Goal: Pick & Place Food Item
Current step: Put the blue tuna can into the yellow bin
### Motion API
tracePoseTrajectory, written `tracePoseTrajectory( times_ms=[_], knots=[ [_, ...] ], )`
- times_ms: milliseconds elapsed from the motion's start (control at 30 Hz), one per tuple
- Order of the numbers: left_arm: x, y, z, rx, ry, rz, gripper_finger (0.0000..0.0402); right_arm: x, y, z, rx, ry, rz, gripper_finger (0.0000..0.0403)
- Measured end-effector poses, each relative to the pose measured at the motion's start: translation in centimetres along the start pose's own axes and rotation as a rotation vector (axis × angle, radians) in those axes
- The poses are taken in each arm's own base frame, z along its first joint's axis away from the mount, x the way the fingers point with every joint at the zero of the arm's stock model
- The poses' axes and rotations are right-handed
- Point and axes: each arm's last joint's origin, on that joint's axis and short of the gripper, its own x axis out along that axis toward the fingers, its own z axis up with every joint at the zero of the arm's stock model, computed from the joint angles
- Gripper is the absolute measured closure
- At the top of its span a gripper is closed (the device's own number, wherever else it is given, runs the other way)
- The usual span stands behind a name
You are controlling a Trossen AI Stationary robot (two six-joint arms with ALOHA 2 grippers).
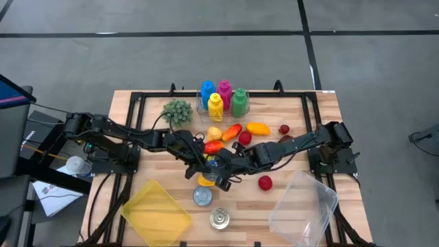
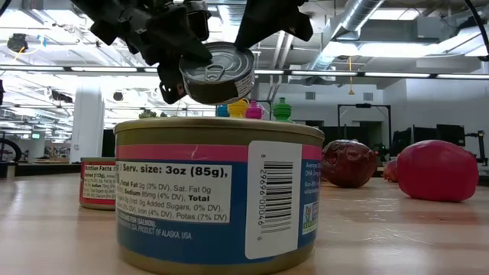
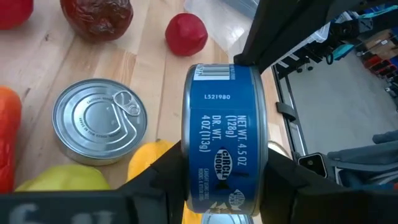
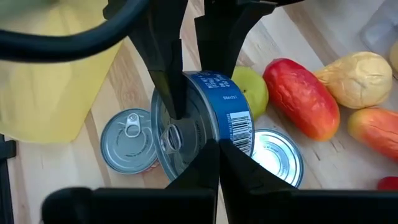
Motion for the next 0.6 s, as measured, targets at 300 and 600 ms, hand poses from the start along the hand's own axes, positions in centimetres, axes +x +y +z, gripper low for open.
tracePoseTrajectory(
  times_ms=[300,600],
  knots=[
    [-0.6,-0.3,0.1,0.006,-0.001,-0.015,0.0271,-1.4,0.2,1.1,-0.066,-0.003,0.003,0.0365],
    [-4.8,-1.9,-0.2,-0.039,0.045,-0.016,0.0271,-7.4,0.7,4.4,-0.111,-0.071,0.020,0.0214]
  ],
)
